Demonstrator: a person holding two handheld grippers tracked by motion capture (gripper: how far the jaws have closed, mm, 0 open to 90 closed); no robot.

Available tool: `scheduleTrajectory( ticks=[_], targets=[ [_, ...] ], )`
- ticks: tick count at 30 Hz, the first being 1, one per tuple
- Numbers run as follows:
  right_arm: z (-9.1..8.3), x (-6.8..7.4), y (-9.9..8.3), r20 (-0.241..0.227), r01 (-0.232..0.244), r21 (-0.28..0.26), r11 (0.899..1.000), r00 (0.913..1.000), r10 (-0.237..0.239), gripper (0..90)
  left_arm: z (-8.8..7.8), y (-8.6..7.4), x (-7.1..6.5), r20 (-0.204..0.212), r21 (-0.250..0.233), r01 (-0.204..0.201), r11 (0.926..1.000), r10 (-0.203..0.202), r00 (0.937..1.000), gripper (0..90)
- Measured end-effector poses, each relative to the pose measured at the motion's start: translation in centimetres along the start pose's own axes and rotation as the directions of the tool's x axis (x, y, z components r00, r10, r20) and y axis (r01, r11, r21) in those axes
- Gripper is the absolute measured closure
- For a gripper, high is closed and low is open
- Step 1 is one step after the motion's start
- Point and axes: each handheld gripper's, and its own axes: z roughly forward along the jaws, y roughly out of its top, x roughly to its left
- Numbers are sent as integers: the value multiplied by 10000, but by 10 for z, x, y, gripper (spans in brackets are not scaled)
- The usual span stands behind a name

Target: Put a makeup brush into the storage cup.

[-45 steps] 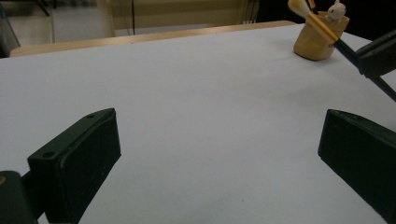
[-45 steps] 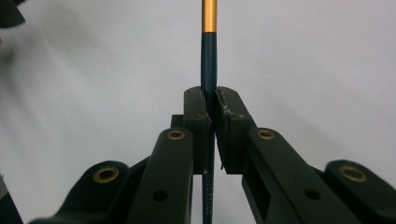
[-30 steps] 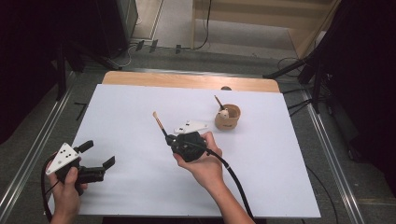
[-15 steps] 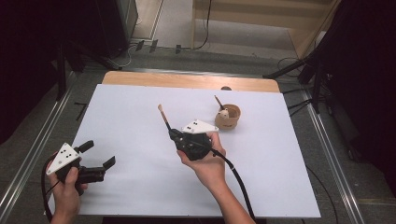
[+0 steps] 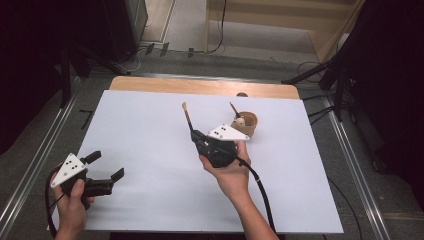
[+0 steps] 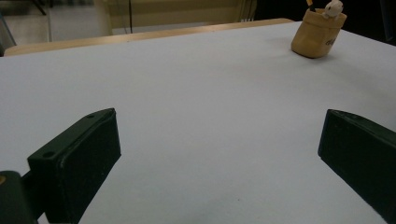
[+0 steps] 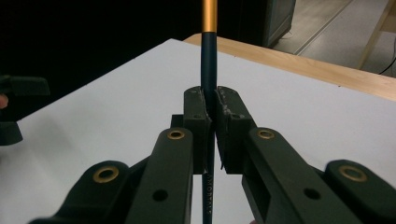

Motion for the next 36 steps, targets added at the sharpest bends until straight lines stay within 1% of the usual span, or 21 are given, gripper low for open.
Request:
scheduleTrajectory(
  ticks=[3,8,15,16,22,27,29,31,34,36],
  targets=[
    [-3,-4,0,90,-9,-173,9998,10000,11,847,0,0,0,23,-57,13,10000,-13,10000,0],
    [-8,-8,1,221,-32,-400,9992,9997,41,847,0,0,-1,26,4,-7,10000,7,10000,0],
    [-14,-15,2,395,-69,-855,9963,9992,103,847,0,0,-1,51,-27,-18,10000,18,10000,0],
    [-14,-16,2,412,-75,-885,9960,9991,112,847,1,0,-1,80,-92,-11,10000,11,10000,0],
    [-18,-21,3,548,-67,-1106,9938,9984,128,847,1,0,-1,79,-98,-13,10000,14,10000,0],
    [-23,-27,5,616,-222,-1387,9901,9976,310,847,1,0,-1,70,-58,-26,10000,27,10000,0],
    [-25,-30,6,708,-199,-1481,9888,9970,306,847,1,0,-1,65,-73,-16,10000,16,10000,0],
    [-28,-33,6,724,-315,-1572,9871,9964,433,847,1,0,-1,55,-29,-30,10000,30,10000,0],
    [-31,-38,7,808,-396,-1730,9841,9953,542,847,1,0,-1,72,-98,4,10000,-4,10000,0],
    [-33,-42,7,829,-547,-1846,9813,9940,710,847,0,0,-1,76,-94,7,10000,-6,10000,0]
  ],
)
